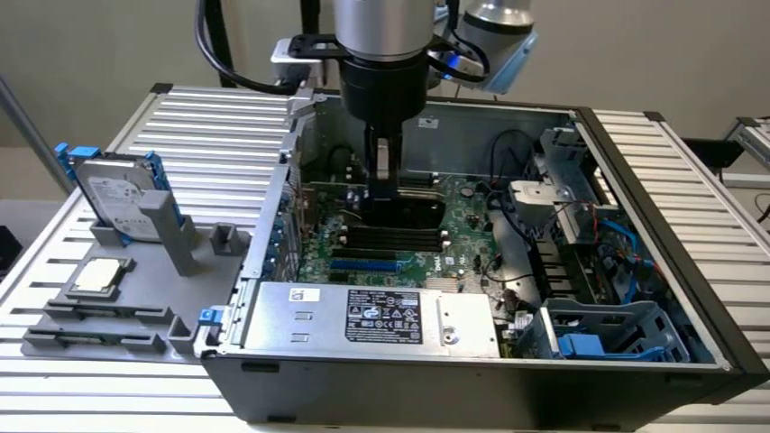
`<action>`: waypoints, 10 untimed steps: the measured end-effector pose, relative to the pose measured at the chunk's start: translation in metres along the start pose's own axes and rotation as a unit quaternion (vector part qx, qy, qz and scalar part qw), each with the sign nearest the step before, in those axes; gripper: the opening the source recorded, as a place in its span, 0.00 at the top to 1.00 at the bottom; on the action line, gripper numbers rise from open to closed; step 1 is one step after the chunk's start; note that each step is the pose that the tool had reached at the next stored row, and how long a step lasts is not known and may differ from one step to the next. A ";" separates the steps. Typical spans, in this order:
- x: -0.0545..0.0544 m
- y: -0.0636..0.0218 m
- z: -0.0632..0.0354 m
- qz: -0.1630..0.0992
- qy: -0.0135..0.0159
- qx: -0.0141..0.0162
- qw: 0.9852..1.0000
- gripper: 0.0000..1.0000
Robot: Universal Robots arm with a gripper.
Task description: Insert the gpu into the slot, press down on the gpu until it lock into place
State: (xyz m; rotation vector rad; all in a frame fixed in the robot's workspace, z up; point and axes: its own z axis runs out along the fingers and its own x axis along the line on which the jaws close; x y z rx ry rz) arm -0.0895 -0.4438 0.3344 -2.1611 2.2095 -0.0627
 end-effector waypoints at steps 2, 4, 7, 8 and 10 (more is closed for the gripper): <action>0.000 0.0015 0.0035 0.000 -0.001 0.000 1.000 0.74; 0.000 0.0029 0.0072 0.000 -0.001 0.001 1.000 0.74; 0.001 0.0037 0.0126 0.000 -0.003 0.001 1.000 0.74; 0.001 0.0040 0.0144 0.000 -0.003 0.001 1.000 0.74; 0.002 0.0044 0.0180 0.000 -0.004 0.002 1.000 0.74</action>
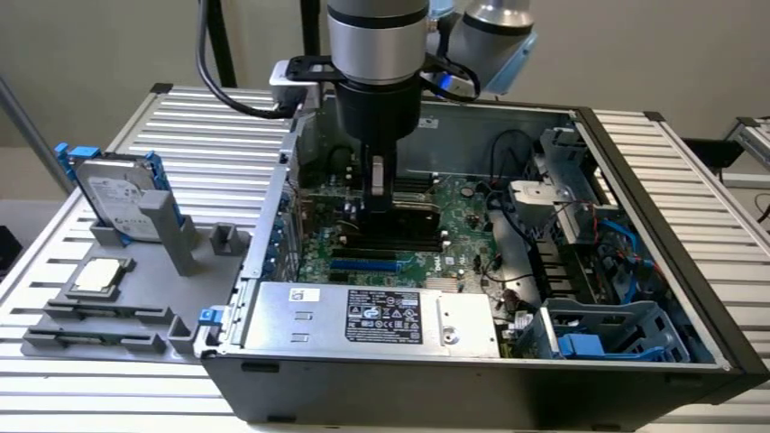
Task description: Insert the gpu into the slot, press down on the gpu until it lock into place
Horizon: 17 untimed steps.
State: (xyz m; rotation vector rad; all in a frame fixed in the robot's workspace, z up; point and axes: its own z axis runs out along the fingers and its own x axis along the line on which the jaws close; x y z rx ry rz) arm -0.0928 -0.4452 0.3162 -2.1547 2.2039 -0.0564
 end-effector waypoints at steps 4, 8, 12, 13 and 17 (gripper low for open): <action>0.001 0.0007 0.0071 0.000 -0.003 0.001 1.000 0.74; 0.002 0.0015 0.0145 0.000 -0.006 0.002 1.000 0.74; 0.005 0.0026 0.0215 0.001 -0.010 0.002 1.000 0.74; 0.006 0.0030 0.0232 0.001 -0.011 0.002 1.000 0.74; 0.009 0.0042 0.0300 0.001 -0.017 0.002 1.000 0.74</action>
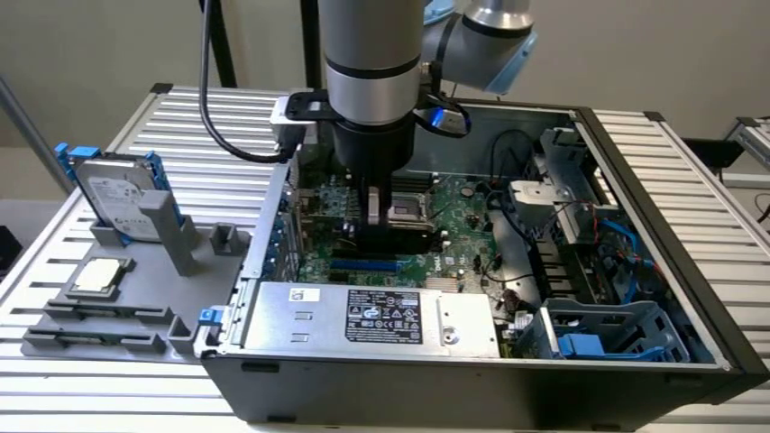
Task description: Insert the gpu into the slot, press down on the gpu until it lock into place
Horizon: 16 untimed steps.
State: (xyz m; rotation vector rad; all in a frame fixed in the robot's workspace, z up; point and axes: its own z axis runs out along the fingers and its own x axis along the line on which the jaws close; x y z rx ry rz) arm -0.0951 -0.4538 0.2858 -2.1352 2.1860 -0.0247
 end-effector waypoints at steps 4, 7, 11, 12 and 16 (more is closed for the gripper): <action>0.002 0.0003 0.0024 0.000 -0.006 0.000 1.000 0.74; 0.002 0.0003 0.0024 0.000 -0.006 0.000 1.000 0.74; 0.002 0.0003 0.0041 0.001 -0.005 -0.007 1.000 0.74; 0.002 0.0003 0.0045 0.001 -0.005 -0.010 1.000 0.74; 0.002 -0.0016 0.0056 0.001 -0.005 -0.018 1.000 0.74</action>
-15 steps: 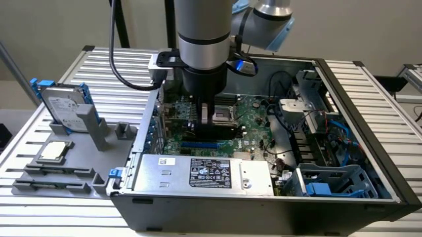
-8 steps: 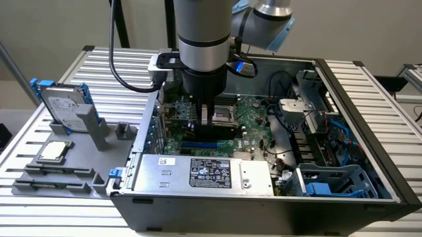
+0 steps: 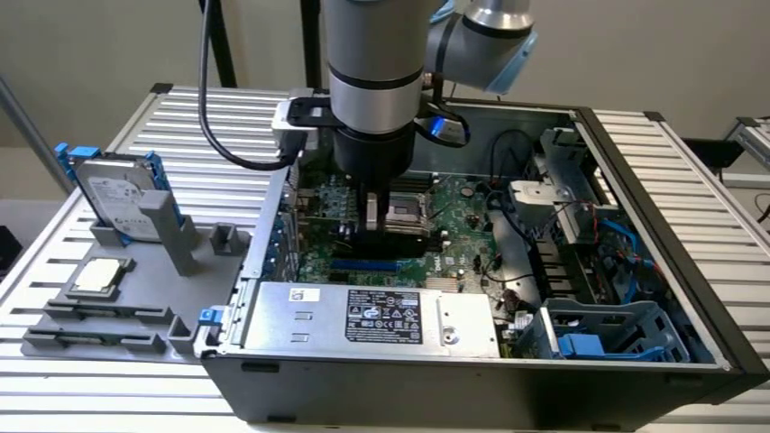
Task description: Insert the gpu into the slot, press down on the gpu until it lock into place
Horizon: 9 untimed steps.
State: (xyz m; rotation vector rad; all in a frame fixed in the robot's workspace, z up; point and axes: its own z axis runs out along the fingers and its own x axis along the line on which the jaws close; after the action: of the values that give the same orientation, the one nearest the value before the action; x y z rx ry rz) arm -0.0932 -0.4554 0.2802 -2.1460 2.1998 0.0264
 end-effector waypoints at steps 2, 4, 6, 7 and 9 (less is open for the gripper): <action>0.000 -0.0006 0.0014 0.000 0.000 0.000 1.000 0.74; 0.000 -0.0007 0.0035 0.000 0.000 0.000 1.000 0.74; 0.000 -0.0007 0.0063 0.000 0.000 -0.001 1.000 0.74; 0.000 -0.0007 0.0080 0.000 0.000 -0.001 1.000 0.74; 0.001 -0.0006 0.0105 0.000 0.000 -0.002 1.000 0.74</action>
State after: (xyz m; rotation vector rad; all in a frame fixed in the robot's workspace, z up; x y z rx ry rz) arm -0.0921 -0.4554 0.2698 -2.1481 2.2022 0.0316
